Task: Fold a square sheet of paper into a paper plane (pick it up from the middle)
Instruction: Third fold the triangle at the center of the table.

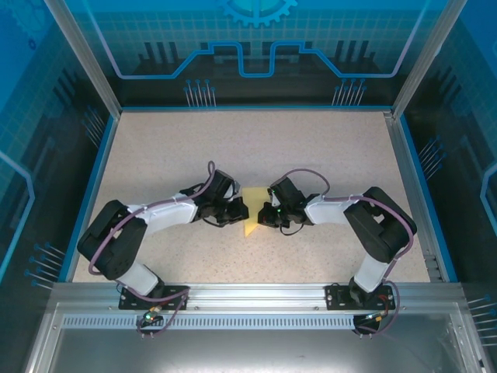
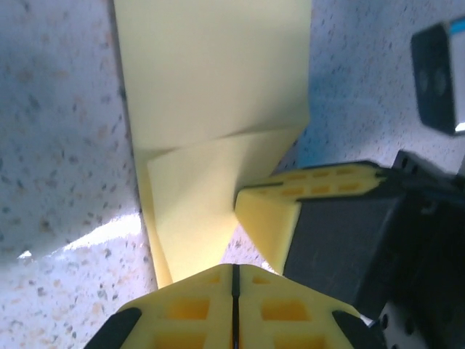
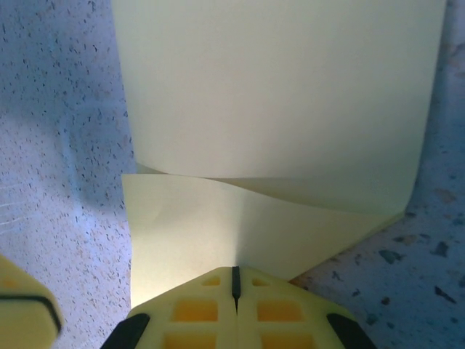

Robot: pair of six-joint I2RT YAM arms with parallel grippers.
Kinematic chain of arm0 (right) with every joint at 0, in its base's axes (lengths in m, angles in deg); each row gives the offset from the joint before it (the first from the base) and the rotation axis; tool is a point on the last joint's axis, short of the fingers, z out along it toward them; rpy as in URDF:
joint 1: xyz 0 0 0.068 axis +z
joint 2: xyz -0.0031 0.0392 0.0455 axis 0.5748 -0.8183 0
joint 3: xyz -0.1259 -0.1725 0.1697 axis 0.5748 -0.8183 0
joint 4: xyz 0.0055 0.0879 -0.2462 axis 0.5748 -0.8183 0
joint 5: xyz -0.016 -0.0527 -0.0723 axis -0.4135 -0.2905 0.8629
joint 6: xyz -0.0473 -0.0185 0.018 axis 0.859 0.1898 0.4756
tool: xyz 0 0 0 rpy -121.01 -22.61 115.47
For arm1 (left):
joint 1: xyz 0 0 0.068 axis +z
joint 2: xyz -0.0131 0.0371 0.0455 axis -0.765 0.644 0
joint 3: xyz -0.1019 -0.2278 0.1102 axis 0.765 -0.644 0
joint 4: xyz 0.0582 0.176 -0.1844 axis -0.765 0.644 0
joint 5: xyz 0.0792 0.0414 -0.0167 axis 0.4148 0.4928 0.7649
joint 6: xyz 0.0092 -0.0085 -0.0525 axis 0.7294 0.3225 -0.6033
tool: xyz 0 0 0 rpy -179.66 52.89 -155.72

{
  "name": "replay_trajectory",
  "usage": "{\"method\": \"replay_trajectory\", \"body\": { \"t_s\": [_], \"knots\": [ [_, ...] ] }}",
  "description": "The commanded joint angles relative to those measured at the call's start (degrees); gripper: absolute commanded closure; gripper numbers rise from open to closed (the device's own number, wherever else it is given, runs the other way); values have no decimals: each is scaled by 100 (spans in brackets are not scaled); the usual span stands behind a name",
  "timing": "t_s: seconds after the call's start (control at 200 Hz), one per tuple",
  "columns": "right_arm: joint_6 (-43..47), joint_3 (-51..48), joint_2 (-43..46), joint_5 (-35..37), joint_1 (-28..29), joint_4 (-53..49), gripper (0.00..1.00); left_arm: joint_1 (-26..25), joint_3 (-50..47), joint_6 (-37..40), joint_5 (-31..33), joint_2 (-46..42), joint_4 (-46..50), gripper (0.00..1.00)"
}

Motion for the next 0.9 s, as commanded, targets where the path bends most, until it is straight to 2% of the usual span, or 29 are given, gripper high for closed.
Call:
{"method": "replay_trajectory", "body": {
  "t_s": [0.0,0.12,0.4,0.585,0.71,0.895],
  "knots": [
    [-105,34,-134,99,60,-2,100,-180,-288,-280,-271,-30,-269,89],
    [-129,47,-141,101,59,-11,100,-351,-293,-329,-267,134,-338,90],
    [-134,54,-98,88,63,-37,100,-362,-97,-285,28,558,-226,92],
    [-55,25,73,-7,54,67,100,-364,-45,-199,334,593,40,94],
    [108,-15,196,-305,107,440,100,-364,-130,-214,358,582,44,96],
    [48,-22,111,-316,248,495,100,-362,-234,-275,359,574,-43,99]
  ]
}}
